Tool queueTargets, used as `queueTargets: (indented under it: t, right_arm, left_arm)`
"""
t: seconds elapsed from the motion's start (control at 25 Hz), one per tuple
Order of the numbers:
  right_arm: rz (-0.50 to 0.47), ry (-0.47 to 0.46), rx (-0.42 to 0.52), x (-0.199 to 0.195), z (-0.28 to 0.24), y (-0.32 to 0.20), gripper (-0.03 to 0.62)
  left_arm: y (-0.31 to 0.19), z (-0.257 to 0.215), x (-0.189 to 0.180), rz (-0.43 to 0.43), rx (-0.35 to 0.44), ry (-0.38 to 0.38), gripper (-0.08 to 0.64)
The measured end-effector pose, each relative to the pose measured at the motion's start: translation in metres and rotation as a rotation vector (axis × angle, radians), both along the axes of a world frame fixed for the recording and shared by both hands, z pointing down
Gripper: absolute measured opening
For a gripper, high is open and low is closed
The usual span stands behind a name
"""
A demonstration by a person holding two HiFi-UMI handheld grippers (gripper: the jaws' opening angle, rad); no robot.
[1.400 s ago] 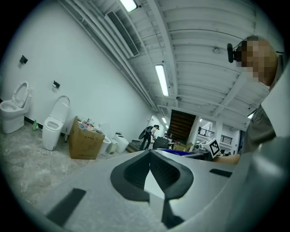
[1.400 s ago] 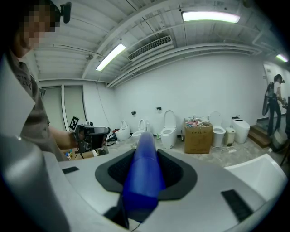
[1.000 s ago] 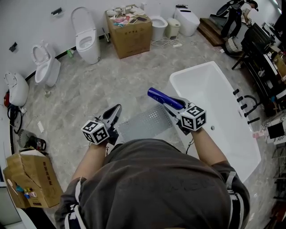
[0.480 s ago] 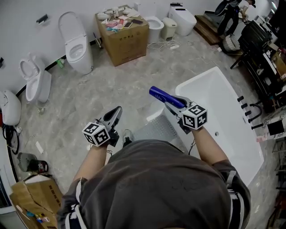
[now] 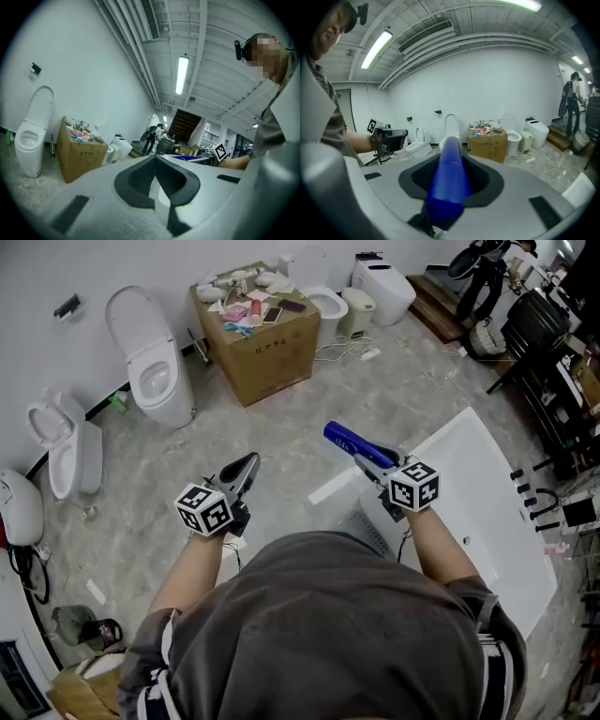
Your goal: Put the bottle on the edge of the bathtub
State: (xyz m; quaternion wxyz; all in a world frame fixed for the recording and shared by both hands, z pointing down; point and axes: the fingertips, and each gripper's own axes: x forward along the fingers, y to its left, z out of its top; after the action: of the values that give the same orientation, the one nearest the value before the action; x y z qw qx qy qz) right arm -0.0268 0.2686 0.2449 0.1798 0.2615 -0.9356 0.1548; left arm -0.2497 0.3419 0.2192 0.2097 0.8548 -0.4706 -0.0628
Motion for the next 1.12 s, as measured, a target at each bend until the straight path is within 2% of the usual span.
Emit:
queueTargets:
  t: [0.24,0.44,0.6,0.72,0.84,0.96,1.12]
  right_arm:
    - [0.002,0.002,-0.004,-0.017,0.010,-0.087,0.138]
    - [-0.024,-0.009,-0.032,-0.021,0.037,-0.184,0.138]
    - [-0.092,0.001,-0.040,-0.019,0.066,-0.281,0.138]
    - [-0.139,0.023,-0.069,-0.009,0.076,-0.348,0.138]
    - [-0.156,0.064,-0.087,-0.004,0.089,-0.400,0.138]
    - [-0.123,0.118,-0.080,0.003,0.120,-0.445,0.137]
    - [-0.006,0.217,-0.123,0.028,0.176,-0.489,0.137]
  left_arm:
    - [-0.084,0.010,-0.017,0.004,-0.015,-0.014,0.005]
    - [-0.172,0.036,-0.017,-0.017,-0.044,-0.029,0.005]
    - [-0.265,0.058,-0.007,-0.077,-0.055,-0.040,0.005]
    - [-0.329,0.063,0.007,-0.132,-0.072,-0.011,0.005]
    - [-0.372,0.072,0.005,-0.172,-0.117,0.008,0.005]
    - [-0.405,0.100,-0.009,-0.171,-0.157,-0.045,0.005]
    - [-0.444,0.147,-0.027,-0.116,-0.224,-0.097,0.005]
